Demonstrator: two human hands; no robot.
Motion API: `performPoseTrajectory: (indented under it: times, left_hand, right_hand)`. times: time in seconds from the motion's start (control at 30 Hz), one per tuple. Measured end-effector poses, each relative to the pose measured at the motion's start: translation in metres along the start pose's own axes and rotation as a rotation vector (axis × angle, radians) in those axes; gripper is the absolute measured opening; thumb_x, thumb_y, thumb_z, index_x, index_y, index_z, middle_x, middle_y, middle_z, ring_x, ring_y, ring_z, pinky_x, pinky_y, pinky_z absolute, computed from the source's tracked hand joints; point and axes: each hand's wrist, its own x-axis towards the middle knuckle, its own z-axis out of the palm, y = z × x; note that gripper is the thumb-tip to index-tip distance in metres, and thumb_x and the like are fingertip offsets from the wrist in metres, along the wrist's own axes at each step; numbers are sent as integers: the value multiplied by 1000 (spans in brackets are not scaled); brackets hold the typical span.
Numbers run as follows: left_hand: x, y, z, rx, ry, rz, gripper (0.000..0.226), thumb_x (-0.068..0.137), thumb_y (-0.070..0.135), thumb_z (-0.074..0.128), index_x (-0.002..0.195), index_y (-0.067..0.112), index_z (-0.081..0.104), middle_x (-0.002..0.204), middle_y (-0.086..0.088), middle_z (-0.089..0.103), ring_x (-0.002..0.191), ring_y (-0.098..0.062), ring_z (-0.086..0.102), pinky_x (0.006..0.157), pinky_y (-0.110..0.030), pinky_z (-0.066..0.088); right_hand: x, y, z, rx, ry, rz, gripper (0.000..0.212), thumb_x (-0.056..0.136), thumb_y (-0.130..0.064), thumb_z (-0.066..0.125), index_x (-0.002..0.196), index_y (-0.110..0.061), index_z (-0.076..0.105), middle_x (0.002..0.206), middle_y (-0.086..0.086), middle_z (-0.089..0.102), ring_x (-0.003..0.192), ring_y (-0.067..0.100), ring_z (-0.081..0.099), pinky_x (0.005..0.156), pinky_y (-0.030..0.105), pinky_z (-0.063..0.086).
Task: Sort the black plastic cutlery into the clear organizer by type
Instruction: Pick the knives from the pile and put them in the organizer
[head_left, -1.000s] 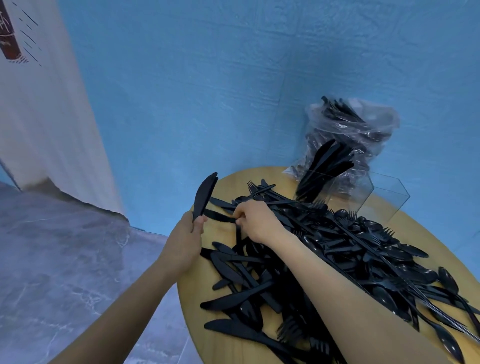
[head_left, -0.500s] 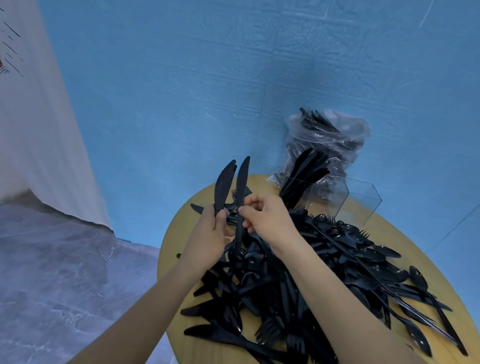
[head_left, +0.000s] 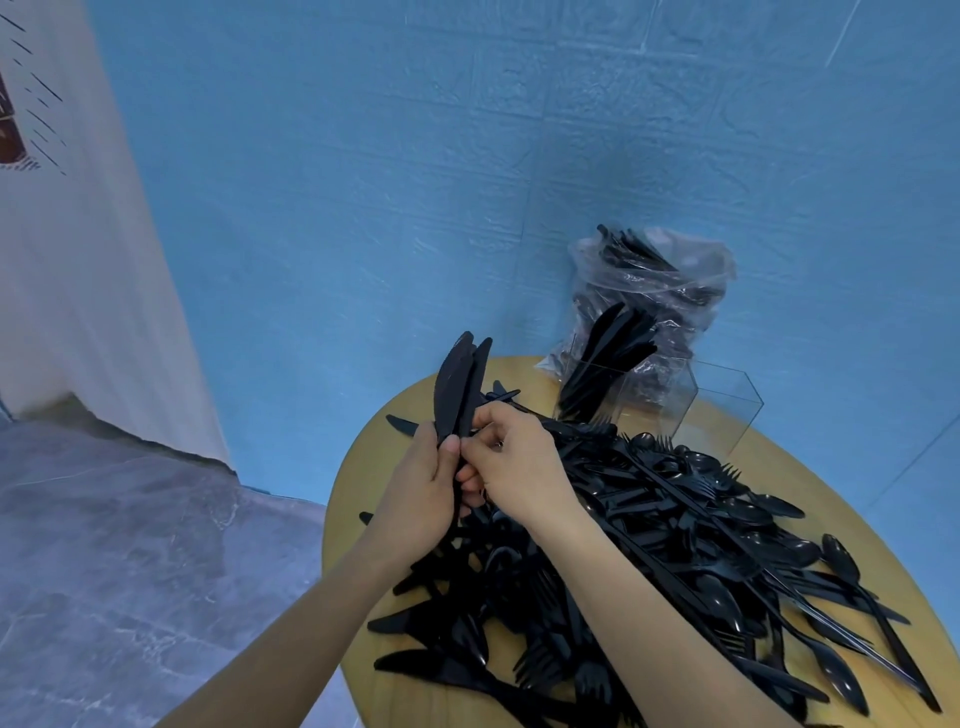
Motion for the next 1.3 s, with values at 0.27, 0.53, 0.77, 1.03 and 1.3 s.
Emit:
performPoseTrajectory:
  times: [0.27,0.53,0.77,1.03,1.3]
  left_hand:
    - [2,-5,-3,74,41,-35,21,102,26,28,93,17,45,75,0,51,61,-13,52,53,-23,44]
    - [1,-7,3,23,40,-58,28,103,25,30,107,19,57,86,-4,59,72,-11,52,55,-13,39]
    - [-1,4,7,-82,29,-63,31,100,20,29,77,14,48,68,-1,46,59,-10,42,54,-22,33]
    - [-2,-8,0,8,-26,-28,28,103,26,28,91,10,48,73,-1,44,61,-9,39,55,-20,35]
    - [-6,-16,-7,-7,-87,-43,28,103,28,26,104,15,52,70,2,41,52,-5,41,49,-21,36]
  right_hand:
    - [3,5,-9,42,98,-32,15,92,-2,53,85,-14,58,65,0,59,49,6,57,58,23,53]
    - [0,1,-10,191,29,-27,15,89,1,58,97,-10,53,63,1,57,46,4,53,51,18,49]
    - [0,3,-10,216,16,4,11,90,2,57,95,-7,51,67,5,58,48,7,56,52,19,49]
    - [4,9,-6,192,-91,61,20,93,1,51,76,-7,55,64,6,61,54,9,61,57,19,53]
    - [32,-3,-13,-48,219,-142,41,98,-31,46,135,-16,37,120,-4,50,103,8,53,80,15,40]
